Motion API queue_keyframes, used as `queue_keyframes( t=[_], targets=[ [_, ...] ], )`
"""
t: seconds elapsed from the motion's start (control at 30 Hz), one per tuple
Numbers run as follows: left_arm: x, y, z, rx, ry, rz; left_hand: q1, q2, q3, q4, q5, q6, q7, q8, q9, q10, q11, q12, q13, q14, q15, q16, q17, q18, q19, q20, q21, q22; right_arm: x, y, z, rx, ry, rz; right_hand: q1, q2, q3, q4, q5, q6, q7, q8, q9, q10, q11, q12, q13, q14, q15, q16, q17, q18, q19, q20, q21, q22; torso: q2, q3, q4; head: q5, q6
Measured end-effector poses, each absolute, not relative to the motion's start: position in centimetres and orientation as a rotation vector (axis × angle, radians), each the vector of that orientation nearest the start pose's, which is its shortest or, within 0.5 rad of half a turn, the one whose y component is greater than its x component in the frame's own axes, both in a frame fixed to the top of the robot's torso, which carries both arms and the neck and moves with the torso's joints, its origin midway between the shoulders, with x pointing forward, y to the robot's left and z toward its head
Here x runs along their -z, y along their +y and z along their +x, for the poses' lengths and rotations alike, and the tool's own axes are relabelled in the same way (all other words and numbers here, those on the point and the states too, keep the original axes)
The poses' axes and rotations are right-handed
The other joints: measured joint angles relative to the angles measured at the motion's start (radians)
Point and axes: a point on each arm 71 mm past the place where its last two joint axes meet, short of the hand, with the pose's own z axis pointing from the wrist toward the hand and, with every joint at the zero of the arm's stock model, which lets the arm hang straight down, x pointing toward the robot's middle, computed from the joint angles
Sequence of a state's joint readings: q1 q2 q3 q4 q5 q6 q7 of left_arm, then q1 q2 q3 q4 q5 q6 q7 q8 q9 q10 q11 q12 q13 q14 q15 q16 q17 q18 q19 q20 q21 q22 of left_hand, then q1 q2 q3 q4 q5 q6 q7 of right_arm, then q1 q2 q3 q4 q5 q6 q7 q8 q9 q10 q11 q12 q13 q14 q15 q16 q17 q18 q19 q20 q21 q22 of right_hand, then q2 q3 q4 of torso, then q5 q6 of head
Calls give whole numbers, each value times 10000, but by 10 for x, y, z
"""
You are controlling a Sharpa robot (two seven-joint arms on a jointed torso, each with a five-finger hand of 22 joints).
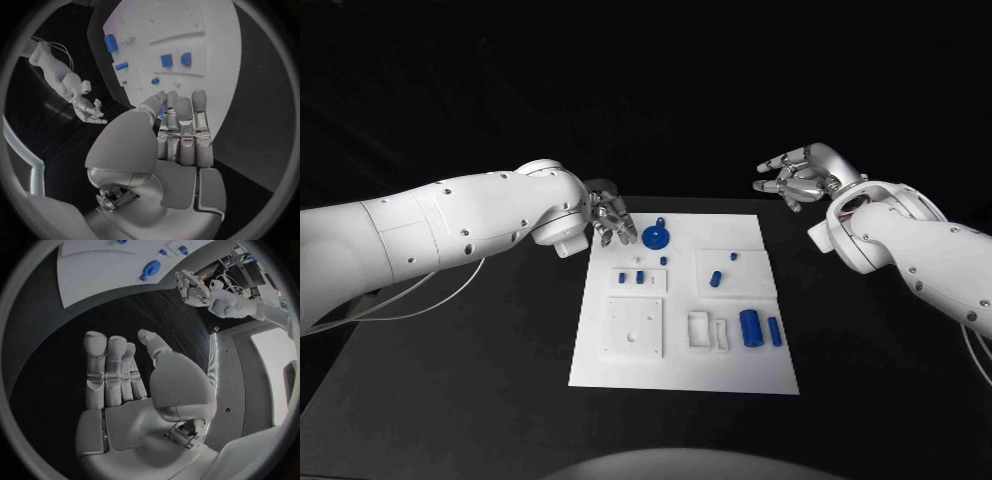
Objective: Assemble the parts on the task board
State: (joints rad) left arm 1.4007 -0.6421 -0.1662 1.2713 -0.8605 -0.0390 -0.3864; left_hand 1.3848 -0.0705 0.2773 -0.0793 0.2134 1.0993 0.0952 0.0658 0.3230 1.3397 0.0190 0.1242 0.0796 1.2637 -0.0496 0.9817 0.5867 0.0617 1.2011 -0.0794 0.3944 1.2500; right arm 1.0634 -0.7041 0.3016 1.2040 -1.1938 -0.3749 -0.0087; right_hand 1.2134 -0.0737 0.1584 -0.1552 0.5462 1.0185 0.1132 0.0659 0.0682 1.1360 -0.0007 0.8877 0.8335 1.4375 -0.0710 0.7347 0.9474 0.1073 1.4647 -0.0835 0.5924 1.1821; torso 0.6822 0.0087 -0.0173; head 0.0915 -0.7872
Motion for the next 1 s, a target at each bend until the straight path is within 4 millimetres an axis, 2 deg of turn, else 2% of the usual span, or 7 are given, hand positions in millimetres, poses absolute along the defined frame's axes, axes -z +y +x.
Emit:
queue_keyframes(
  t=[0.13, 0.2, 0.3, 0.37, 0.47, 0.8, 1.0],
  targets=[
    [161, 179, 547, 6642, 19681, -2664, 382, -156, 188, -457, -93, -280, 95, 0, -884, -680, 329, -582, -183, -198, 200, -534, -337, 37, -197, 198, -152, 20, 159, -249, 555, -7537, 14578, 3736, -50, -50, 258, -25, 0, 17, -18, 0, 0, 20, -20, -1520, -1417, -396, 33, -194, -116, 112, 0, 0, -1109, -406, 4, 1, -5, -17, 35],
    [158, 176, 547, 7039, 19048, -2166, 452, -225, 324, -592, -144, -390, -14, 0, -1227, -1073, 447, -614, -193, -183, 234, -675, -461, 231, -237, 239, -152, 158, 159, -249, 555, -7555, 14522, 3760, -80, -80, 404, -19, 0, 23, -13, 0, 0, 23, -8, -2482, -2214, -484, 88, -195, -148, 156, 0, 0, -1532, -565, 4, 2, -11, -26, 58],
    [155, 169, 546, 7536, 18199, -1261, 426, -275, 432, -715, -249, -400, -100, 0, -1750, -1437, 507, -615, -193, -45, 251, -763, -611, 327, -288, 297, -110, 384, 159, -250, 556, -7612, 14420, 3809, -185, -185, 763, -48, 0, 136, 63, -24, -12, 503, 156, -4909, -4523, -626, 161, -196, -192, 154, 10, 9, -2037, -729, 4, 4, -17, -37, 99],
    [156, 164, 545, 7765, 17777, -570, 344, -357, 413, -735, -249, -355, -143, 0, -2081, -1539, 545, -615, -193, 37, 222, -763, -673, 390, -252, 332, -111, 446, 159, -250, 556, -7653, 14352, 3857, -203, -203, 903, -45, 0, 165, 92, -24, -14, 689, 366, -6112, -5777, -712, 247, -196, -217, 172, 1, 147, -2175, -747, 6, 4, -17, -50, 128],
    [160, 156, 543, 7939, 17383, 367, 263, -438, 289, -776, -248, -366, -170, 0, -2450, -1688, 539, -615, -193, 203, 199, -643, -693, 398, -49, 347, -165, 475, 159, -250, 556, -7710, 14263, 3929, -279, -279, 1080, -27, 0, 221, 116, -24, -13, 1089, 477, -7335, -7331, -781, 316, -174, -265, 325, 38, 215, -2255, -706, 12, 4, -17, -72, 149],
    [174, 141, 541, 7776, 16903, 2704, 144, -557, 224, -767, -130, -365, -170, 1, -2548, -1885, 447, -615, -192, 647, 9, 219, -869, 396, 472, 152, -133, 582, 157, -248, 556, -7922, 14040, 4060, -290, -290, 1210, 50, 0, 238, 104, -24, -13, 1146, 547, -7856, -7678, -800, 335, -117, -342, 335, 4, 250, -2390, -586, 31, 4, -19, -77, 221],
    [182, 136, 539, 7488, 17054, 3748, 224, -677, -404, -469, -171, -472, -276, 1, -2547, -2323, 363, -615, -192, 1122, -114, 594, -1205, 404, 915, 61, -36, 580, 157, -247, 556, -7990, 13971, 4086, -330, -330, 1211, 51, 0, 238, 103, -24, -13, 1146, 546, -7880, -7677, -800, 335, -107, -344, 338, 4, 250, -2404, -568, 27, 11, -15, -63, 230]
  ],
)
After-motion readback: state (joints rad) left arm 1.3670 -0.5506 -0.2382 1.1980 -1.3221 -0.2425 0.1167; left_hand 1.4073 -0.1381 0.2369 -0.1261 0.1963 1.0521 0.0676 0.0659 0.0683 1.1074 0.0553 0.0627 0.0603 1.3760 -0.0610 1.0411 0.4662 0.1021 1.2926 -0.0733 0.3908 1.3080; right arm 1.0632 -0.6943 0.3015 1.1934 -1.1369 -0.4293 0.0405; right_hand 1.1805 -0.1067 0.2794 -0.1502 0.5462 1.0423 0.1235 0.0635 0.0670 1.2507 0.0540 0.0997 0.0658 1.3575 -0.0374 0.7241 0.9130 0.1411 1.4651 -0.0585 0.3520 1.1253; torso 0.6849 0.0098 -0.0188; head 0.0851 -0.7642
